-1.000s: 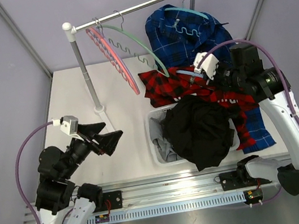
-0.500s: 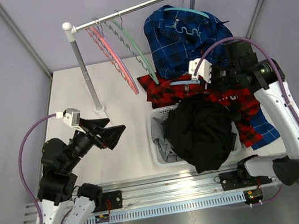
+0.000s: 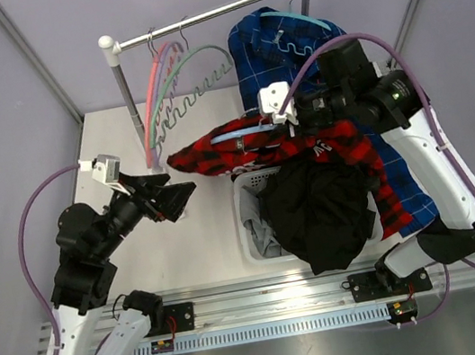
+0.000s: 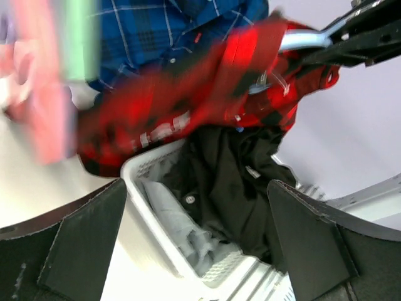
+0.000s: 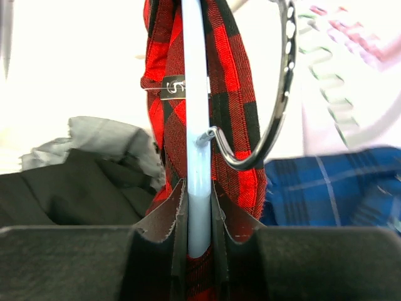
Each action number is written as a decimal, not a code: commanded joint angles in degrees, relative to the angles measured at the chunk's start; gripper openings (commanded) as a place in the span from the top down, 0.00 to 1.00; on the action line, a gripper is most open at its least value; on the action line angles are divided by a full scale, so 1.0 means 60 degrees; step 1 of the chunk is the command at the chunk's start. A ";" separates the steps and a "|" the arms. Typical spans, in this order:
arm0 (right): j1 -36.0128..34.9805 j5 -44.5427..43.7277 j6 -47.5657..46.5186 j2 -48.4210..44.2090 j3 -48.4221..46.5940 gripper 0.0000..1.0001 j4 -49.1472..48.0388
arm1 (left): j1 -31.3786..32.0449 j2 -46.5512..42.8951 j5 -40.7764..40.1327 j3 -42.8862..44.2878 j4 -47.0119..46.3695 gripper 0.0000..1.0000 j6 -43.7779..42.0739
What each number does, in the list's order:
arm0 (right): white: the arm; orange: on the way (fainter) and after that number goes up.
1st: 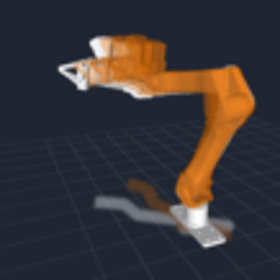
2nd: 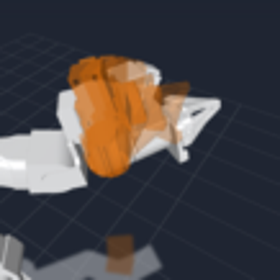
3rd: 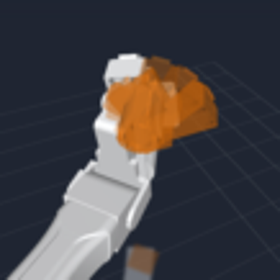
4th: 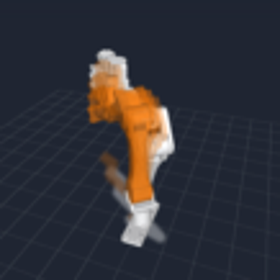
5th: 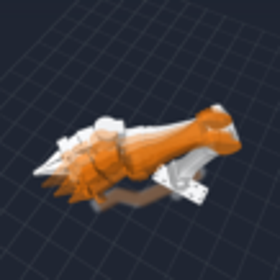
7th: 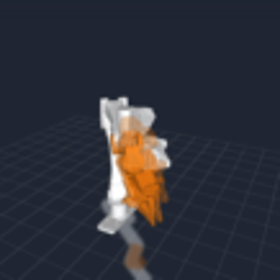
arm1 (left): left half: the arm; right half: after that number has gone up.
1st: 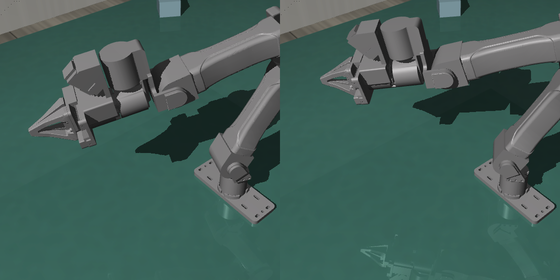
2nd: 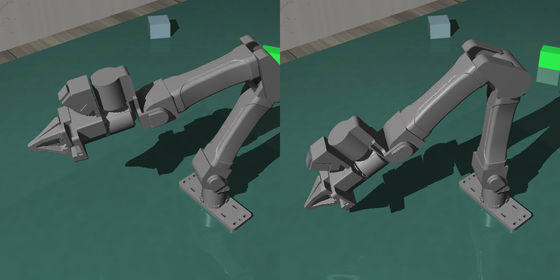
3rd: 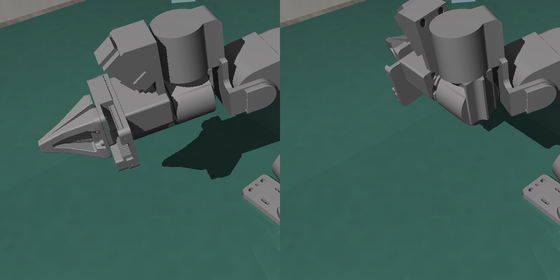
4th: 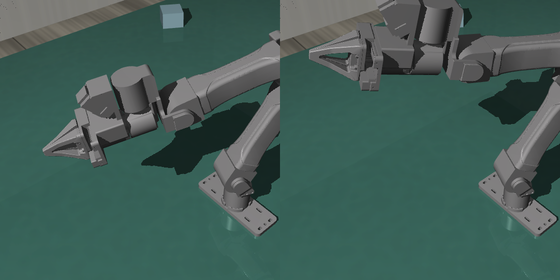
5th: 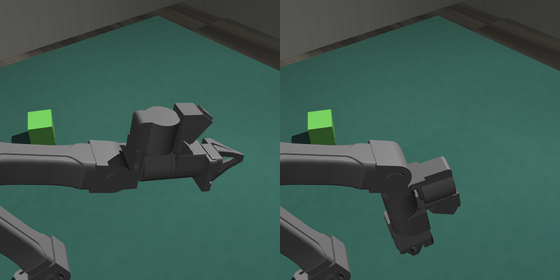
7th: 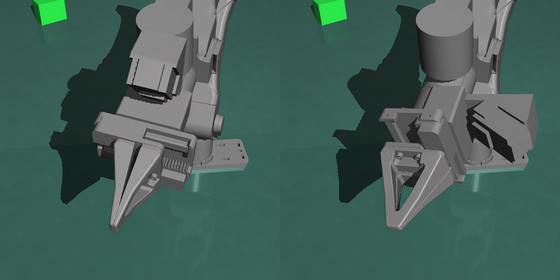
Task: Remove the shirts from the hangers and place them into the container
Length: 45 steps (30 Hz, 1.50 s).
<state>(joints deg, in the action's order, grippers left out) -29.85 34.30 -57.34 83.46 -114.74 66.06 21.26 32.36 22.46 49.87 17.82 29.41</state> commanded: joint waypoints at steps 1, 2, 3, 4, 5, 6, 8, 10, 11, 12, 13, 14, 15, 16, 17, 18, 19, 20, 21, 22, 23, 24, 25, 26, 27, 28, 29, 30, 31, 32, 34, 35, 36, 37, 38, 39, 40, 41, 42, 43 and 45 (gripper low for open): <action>-0.0372 -0.0224 -0.0051 0.0356 -0.0198 1.00 -0.0041 | 0.0002 -0.0061 -0.0241 0.1325 0.0513 0.03 -0.1572; -0.0401 -0.0094 -0.0357 0.0444 -0.0213 1.00 0.0121 | 0.0002 -0.0119 -0.0199 0.1531 0.0951 0.03 -0.2011; -0.0402 0.0024 -0.0563 0.0489 -0.0256 1.00 0.0311 | 0.0002 -0.0236 -0.0140 0.1823 0.1100 0.03 -0.2770; -0.0431 0.0184 -0.0884 0.0576 -0.0257 1.00 0.0632 | -0.0012 -0.0266 0.0035 0.1898 0.1203 0.03 -0.3125; -0.0533 0.0200 -0.0974 0.0606 -0.0271 1.00 0.0693 | -0.0012 -0.0281 0.0167 0.1971 0.1320 0.04 -0.3433; -0.0621 0.0201 -0.1077 0.0650 -0.0286 1.00 0.0766 | 0.0002 -0.0194 0.0299 0.2016 0.1553 0.04 -0.3944; -0.0782 0.0099 -0.1268 0.0796 -0.0301 1.00 0.0855 | -0.0012 -0.0018 0.0942 0.2089 0.1847 0.05 -0.4314; -0.1089 -0.0004 -0.1457 0.1030 -0.0461 1.00 0.1044 | 0.0002 0.0390 0.1629 0.2031 0.1965 0.08 -0.4637; -0.1206 -0.0034 -0.1502 0.1118 -0.0578 1.00 0.1118 | 0.0002 0.0509 0.1763 0.2002 0.2024 0.08 -0.4826; -0.1396 -0.0048 -0.1561 0.1206 -0.0811 1.00 0.1220 | -0.0012 0.0641 0.1779 0.1987 0.2024 0.10 -0.4843; -0.1499 -0.0048 -0.1663 0.1381 -0.0944 1.00 0.1395 | 0.0002 0.0859 0.1866 0.1972 0.2053 0.10 -0.5104; -0.1587 -0.0048 -0.1736 0.1455 -0.1061 1.00 0.1498 | 0.0002 0.0934 0.1911 0.2001 0.2097 0.11 -0.5411; -0.1762 -0.0034 -0.1795 0.1587 -0.1251 1.00 0.1572 | 0.0002 0.1036 0.1955 0.1987 0.2098 0.11 -0.5545; -0.1836 -0.0034 -0.1926 0.1631 -0.1340 1.00 0.1703 | 0.0002 0.1153 0.1999 0.2001 0.2098 0.12 -0.5691; -0.1924 -0.0034 -0.2000 0.1675 -0.1399 1.00 0.1762 | 0.0147 0.1242 0.1927 0.2030 0.2098 0.12 -0.5939; -0.2027 -0.0048 -0.2059 0.1792 -0.1544 1.00 0.1807 | 0.0279 0.1301 0.1839 0.2045 0.2112 0.12 -0.6072; -0.2158 -0.0121 -0.2088 0.1851 -0.1604 1.00 0.1865 | 0.0397 0.1388 0.1809 0.2060 0.2170 0.14 -0.6247; -0.2218 -0.0136 -0.2089 0.1895 -0.1764 1.00 0.1880 | 0.0586 0.1505 0.1780 0.2045 0.2229 0.14 -0.6438; -0.2291 -0.0122 -0.2074 0.1997 -0.1824 1.00 0.1909 | 0.0675 0.1550 0.1779 0.2031 0.2273 0.18 -0.6526; -0.2320 -0.0078 -0.2059 0.2027 -0.1897 1.00 0.1895 | 0.0749 0.1608 0.1794 0.2002 0.2302 0.19 -0.6643; -0.2335 -0.0034 -0.2059 0.2071 -0.1970 1.00 0.1895 | 0.0880 0.1638 0.1809 0.1958 0.2390 0.19 -0.6804; -0.2335 0.0024 -0.2045 0.2115 -0.2072 1.00 0.1909 | 0.0939 0.1667 0.1794 0.1812 0.2405 0.20 -0.6835; -0.2364 0.0141 -0.2030 0.2144 -0.2131 1.00 0.1924 | 0.1012 0.1696 0.1722 0.1738 0.2391 0.23 -0.6879; -0.2379 0.0185 -0.2001 0.2174 -0.2219 1.00 0.1910 | 0.1158 0.1711 0.1663 0.1651 0.2405 0.24 -0.6951; -0.2394 0.0229 -0.1986 0.2232 -0.2278 1.00 0.1924 | 0.1247 0.1784 0.1619 0.1505 0.2434 0.25 -0.6981; -0.2394 0.0302 -0.1928 0.2247 -0.2322 1.00 0.1924 | 0.1334 0.1799 0.1415 0.1416 0.2435 0.27 -0.6996; -0.2423 0.0347 -0.1898 0.2291 -0.2438 1.00 0.1939 | 0.1553 0.1857 0.1268 0.1343 0.2420 0.31 -0.7069; -0.2438 0.0420 -0.1855 0.2349 -0.2468 1.00 0.1953 | 0.1657 0.1974 0.1107 0.1226 0.2405 0.34 -0.7113; -0.2438 0.0565 -0.1840 0.2364 -0.2498 1.00 0.1953 | 0.1774 0.2047 0.0758 0.1182 0.2405 0.36 -0.7171; -0.2467 0.0639 -0.1811 0.2393 -0.2542 1.00 0.1968 | 0.1992 0.2106 0.0566 0.1123 0.2376 0.44 -0.7230; -0.2496 0.0858 -0.1752 0.2481 -0.2586 1.00 0.2041 | 0.2111 0.2297 0.0098 0.1021 0.2260 0.55 -0.7318; -0.2496 0.0918 -0.1737 0.2510 -0.2615 1.00 0.2070 | 0.2155 0.2326 -0.0021 0.1005 0.2230 0.65 -0.7347; -0.2540 0.0947 -0.1708 0.2540 -0.2572 1.00 0.2071 | 0.2156 0.2385 -0.0124 0.1005 0.2186 0.84 -0.7348; -0.2526 0.0948 -0.1606 0.2555 -0.2557 1.00 0.2042 | 0.2170 0.2385 -0.0241 0.0991 0.2084 0.95 -0.7319; -0.2526 0.0904 -0.1518 0.2555 -0.2470 1.00 0.1969 | 0.2170 0.2342 -0.0257 0.0976 0.2025 1.00 -0.7275; -0.2526 0.0817 -0.1358 0.2555 -0.2411 1.00 0.1693 | 0.2170 0.2298 -0.0228 0.0947 0.1937 1.00 -0.7231; -0.2526 0.0526 -0.0936 0.2540 -0.2323 1.00 0.1501 | 0.2170 0.2210 -0.0155 0.0903 0.1719 1.00 -0.7158; -0.2526 0.0320 -0.0627 0.2526 -0.2177 0.92 0.1253 | 0.2156 0.1963 -0.0169 0.0772 0.1601 1.00 -0.6896; -0.2526 0.0086 -0.0232 0.2467 -0.2103 0.86 0.0641 | 0.2156 0.1859 -0.0212 0.0698 0.1484 1.00 -0.6720; -0.2526 -0.0352 0.0526 0.2452 -0.2074 0.80 0.0418 | 0.2156 0.1727 -0.0358 0.0611 0.1250 1.00 -0.6486; -0.2526 -0.0924 0.1668 0.2423 -0.2205 0.52 -0.0137 | 0.2156 0.1405 -0.0651 0.0376 0.1160 1.00 -0.5680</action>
<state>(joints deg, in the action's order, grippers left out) -44.38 32.93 -60.16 99.33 -127.02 76.31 34.24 43.46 23.16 53.04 31.57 -11.44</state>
